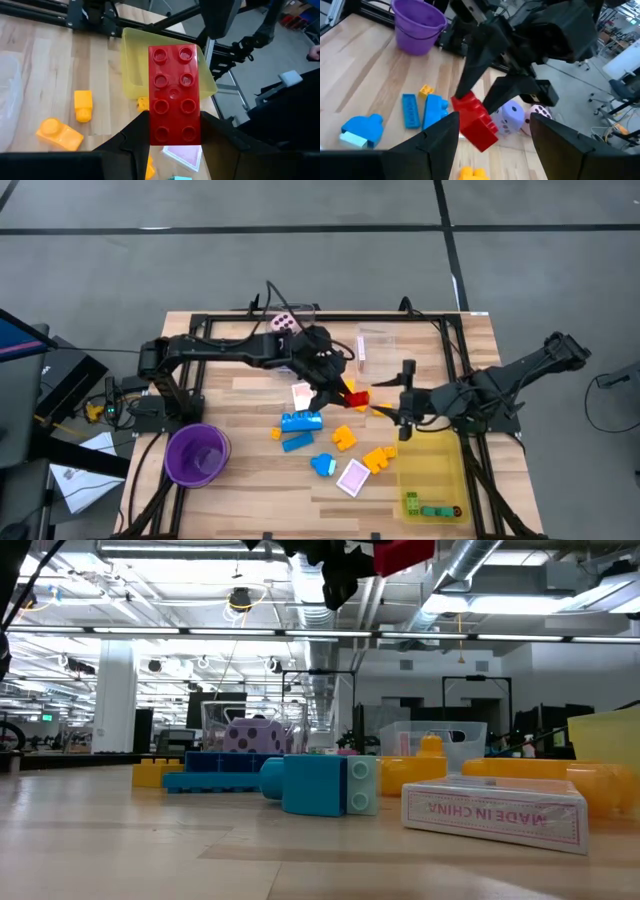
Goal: Pick & Place Toys
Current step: Put the red game piece into the bin
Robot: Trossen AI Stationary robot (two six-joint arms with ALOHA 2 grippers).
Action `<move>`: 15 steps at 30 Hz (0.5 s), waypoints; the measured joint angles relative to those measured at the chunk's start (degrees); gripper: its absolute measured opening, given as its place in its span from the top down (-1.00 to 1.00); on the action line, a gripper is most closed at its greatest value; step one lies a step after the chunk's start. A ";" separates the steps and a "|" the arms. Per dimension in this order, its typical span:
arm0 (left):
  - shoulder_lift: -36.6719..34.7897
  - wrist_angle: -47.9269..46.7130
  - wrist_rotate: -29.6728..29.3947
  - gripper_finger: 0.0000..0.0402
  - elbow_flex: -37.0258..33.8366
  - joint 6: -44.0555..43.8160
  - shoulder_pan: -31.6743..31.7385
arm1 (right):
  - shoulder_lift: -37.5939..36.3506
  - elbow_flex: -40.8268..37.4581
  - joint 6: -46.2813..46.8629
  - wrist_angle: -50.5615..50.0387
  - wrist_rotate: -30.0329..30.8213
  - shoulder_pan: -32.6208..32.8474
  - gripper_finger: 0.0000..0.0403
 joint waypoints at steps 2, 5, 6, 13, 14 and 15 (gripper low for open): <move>0.00 0.17 0.00 0.31 0.00 -0.04 -0.29 | -0.02 0.00 0.00 0.34 -1.48 -0.53 -0.16; 0.01 0.22 0.42 0.31 0.00 -1.38 -0.46 | -0.02 0.00 -0.04 1.65 -4.44 -1.07 -0.16; 0.02 0.30 1.41 0.31 0.00 -1.95 -0.45 | -0.02 0.00 -0.29 2.20 -5.58 -1.07 -0.16; 0.04 2.90 7.24 0.31 0.00 -6.58 -0.34 | 0.76 0.02 -4.89 2.41 -6.87 -0.51 -0.16; 0.05 3.55 8.34 0.31 0.00 -7.26 -0.28 | 0.81 0.02 -5.45 2.43 -7.32 -0.51 -0.16; 0.04 4.12 9.22 0.31 0.00 -7.87 -0.27 | 0.78 0.02 -5.85 2.45 -7.54 -0.52 -0.16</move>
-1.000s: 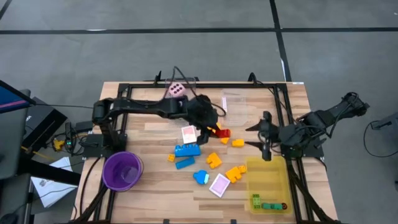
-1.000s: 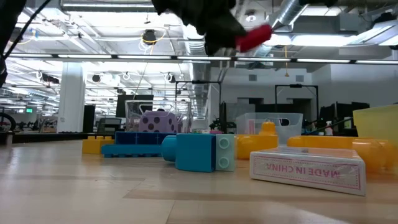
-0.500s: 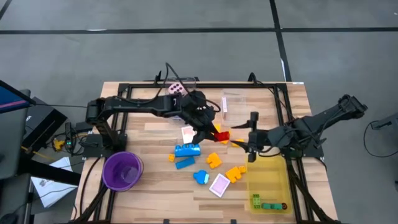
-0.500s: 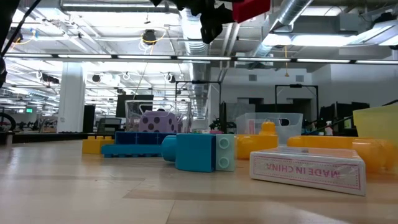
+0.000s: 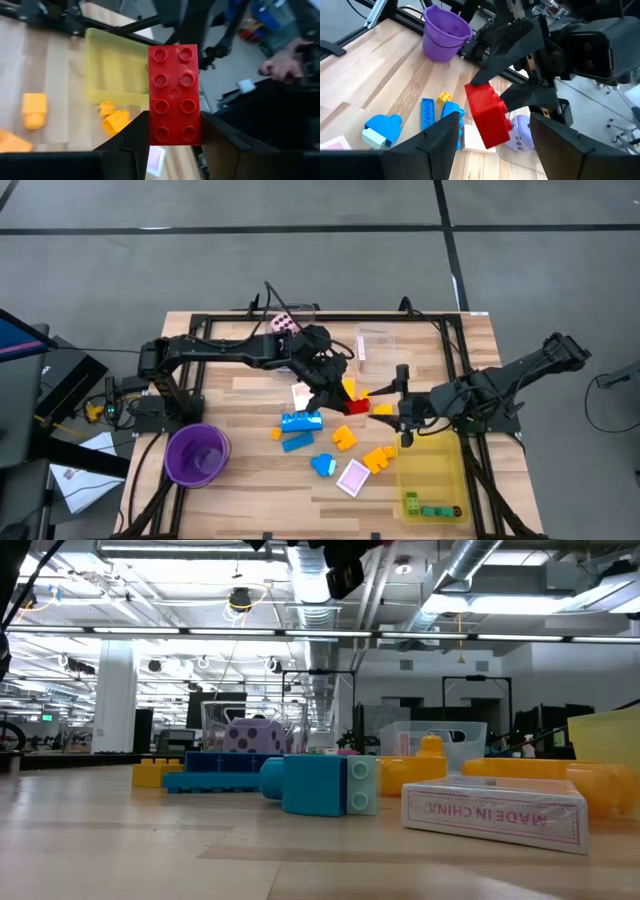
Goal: Pick & Place Toys
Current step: Put the red game piece into the bin
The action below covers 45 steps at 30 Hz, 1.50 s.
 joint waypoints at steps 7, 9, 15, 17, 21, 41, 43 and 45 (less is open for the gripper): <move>0.02 3.57 3.60 0.31 0.00 -4.48 0.00 | 0.40 0.00 -0.61 0.93 -0.10 -0.19 -0.16; 0.02 4.85 3.70 0.31 0.00 -5.38 0.00 | 0.71 0.02 -0.59 1.40 -0.26 -0.20 -0.16; 0.04 7.69 3.70 0.31 0.00 -7.10 0.00 | 1.95 0.02 -0.59 3.74 -0.52 -0.47 -0.16; 0.04 7.42 3.68 0.31 0.00 -7.33 0.00 | 1.99 0.02 -0.59 4.14 -0.53 -0.47 -0.16; 0.04 7.31 3.68 0.31 0.00 -8.22 0.00 | 1.99 0.02 -0.58 5.16 -0.53 -0.47 -0.09; 0.07 7.25 3.49 0.19 0.00 -8.11 -0.02 | 1.97 0.02 0.61 5.90 -3.03 -0.42 0.55; 0.07 7.34 2.67 0.13 0.00 -8.01 -0.02 | 1.97 0.02 1.41 5.88 -3.03 -0.42 0.55; 0.07 7.33 1.44 0.08 0.00 -7.93 -0.02 | 1.97 0.02 1.75 5.69 -3.02 -0.42 0.55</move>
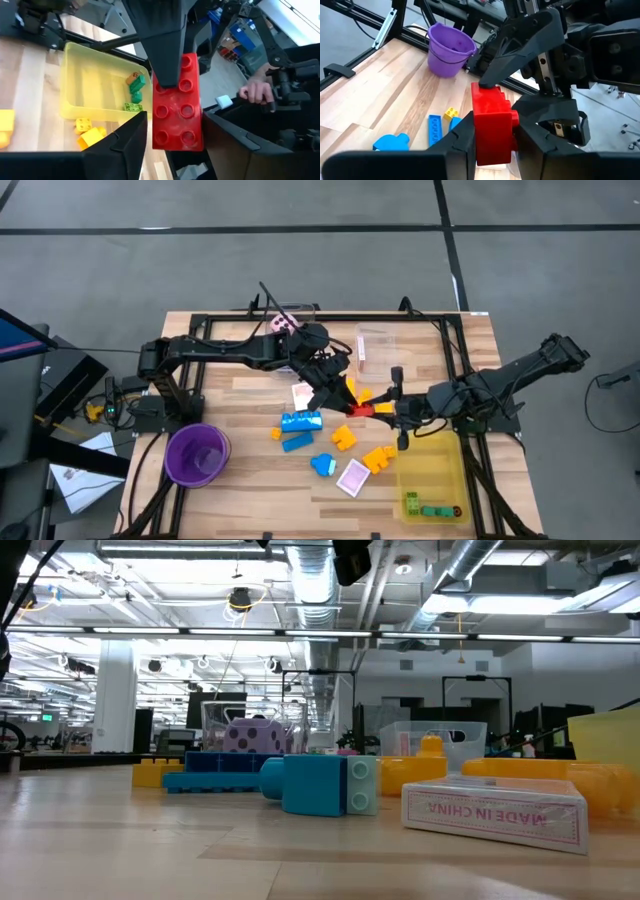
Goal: Pick & Place Toys
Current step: Put the red game piece into the bin
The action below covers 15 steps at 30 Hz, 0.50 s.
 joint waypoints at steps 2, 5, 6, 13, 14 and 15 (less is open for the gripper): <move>0.00 0.00 -0.94 0.02 0.00 1.33 0.11 | 0.00 -0.02 0.04 -0.15 0.11 0.19 0.55; 0.00 -0.01 -1.29 -0.06 0.00 4.99 0.63 | 0.00 -0.02 1.66 -0.44 0.43 0.28 0.54; 0.00 -0.04 -1.39 -0.09 0.00 6.02 0.86 | 0.00 -0.02 2.64 -0.79 0.45 0.28 0.54; 0.00 -0.19 -2.56 -0.22 0.00 10.56 2.53 | -0.84 0.02 15.86 -7.57 -0.28 0.50 0.54; 0.00 -0.20 -2.50 -0.23 0.00 10.98 2.72 | -0.88 0.02 19.03 -9.24 -0.27 0.48 0.54; 0.00 -0.20 -2.37 -0.23 0.00 11.62 2.90 | -1.01 0.01 22.41 -11.62 -0.27 0.48 0.54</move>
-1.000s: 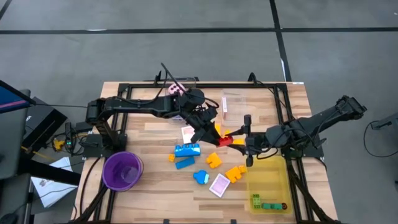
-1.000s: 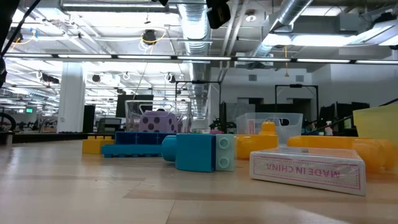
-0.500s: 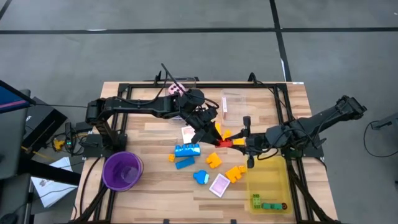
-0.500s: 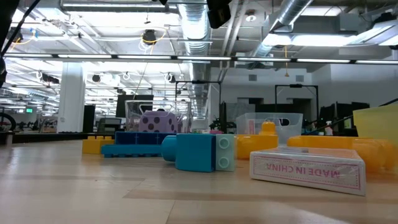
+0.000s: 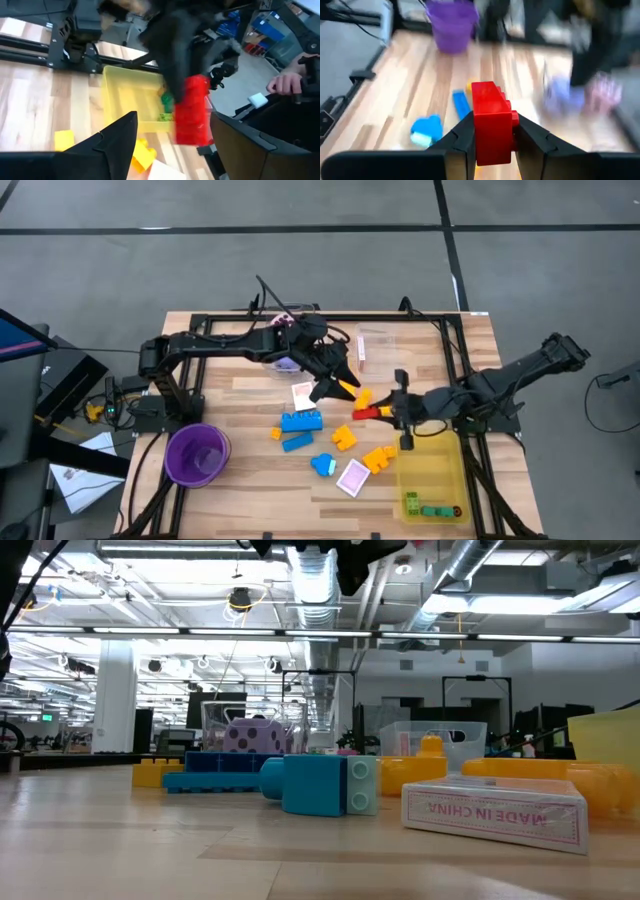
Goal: Pick & Place Toys
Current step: Put the red game piece into the bin
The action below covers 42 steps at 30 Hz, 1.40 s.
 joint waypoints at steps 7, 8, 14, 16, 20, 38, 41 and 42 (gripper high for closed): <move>0.00 0.00 -0.05 -0.21 0.00 0.71 0.51 | -0.42 -0.03 26.61 -19.04 -0.17 3.65 0.54; 0.00 0.00 -0.25 -0.20 0.00 0.74 0.51 | -0.46 0.00 31.02 -21.90 -0.55 4.51 0.54; 0.00 0.00 -0.31 -0.17 0.00 0.80 0.51 | -0.43 -0.01 57.64 -36.95 -5.14 11.05 0.54; 0.00 0.00 -0.31 -0.16 0.00 0.82 0.51 | -0.43 -0.01 64.71 -39.71 -6.71 13.60 0.54; 0.00 0.02 -1.87 -0.15 0.00 0.80 0.18 | -0.34 -0.01 78.29 -42.80 -9.07 18.46 0.54; 0.00 0.13 -3.82 -0.13 0.00 -0.15 -0.47 | 12.11 -1.37 115.17 -39.70 -22.88 28.89 0.54; 0.00 0.15 -3.81 -0.13 0.00 -0.26 -0.47 | 14.58 -1.41 117.14 -38.17 -25.21 28.85 0.54; 0.00 0.14 -3.81 -0.13 0.00 -0.27 -0.47 | 15.09 -1.41 117.53 -37.08 -25.33 28.85 0.54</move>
